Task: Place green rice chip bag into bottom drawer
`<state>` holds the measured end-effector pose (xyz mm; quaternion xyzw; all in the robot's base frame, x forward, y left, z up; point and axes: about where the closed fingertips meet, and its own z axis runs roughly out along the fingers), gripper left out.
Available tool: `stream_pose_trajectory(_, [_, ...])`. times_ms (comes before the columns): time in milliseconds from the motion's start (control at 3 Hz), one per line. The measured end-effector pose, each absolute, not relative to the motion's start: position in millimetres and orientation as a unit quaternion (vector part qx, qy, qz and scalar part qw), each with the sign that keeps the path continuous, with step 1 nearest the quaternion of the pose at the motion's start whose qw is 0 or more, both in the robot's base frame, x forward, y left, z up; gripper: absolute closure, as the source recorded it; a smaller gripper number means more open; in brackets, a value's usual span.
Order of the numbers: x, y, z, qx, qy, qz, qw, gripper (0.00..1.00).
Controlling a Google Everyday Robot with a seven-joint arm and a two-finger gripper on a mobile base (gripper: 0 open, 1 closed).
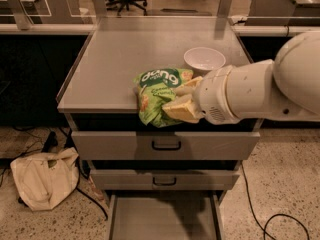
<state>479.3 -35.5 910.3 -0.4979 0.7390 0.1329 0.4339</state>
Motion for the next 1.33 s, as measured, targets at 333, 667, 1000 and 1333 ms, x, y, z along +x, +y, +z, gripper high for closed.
stream_pose_trajectory(333, [447.4, -39.8, 903.4, -0.473, 0.753, 0.127, 0.44, 1.0])
stream_pose_trajectory(667, [424.9, -47.3, 890.4, -0.443, 0.768, 0.114, 0.448, 1.0])
stream_pose_trajectory(1000, [410.3, -56.5, 870.7, -0.414, 0.784, 0.108, 0.449, 1.0])
stream_pose_trajectory(1333, [392.8, -63.7, 856.0, -0.396, 0.794, 0.106, 0.45, 1.0])
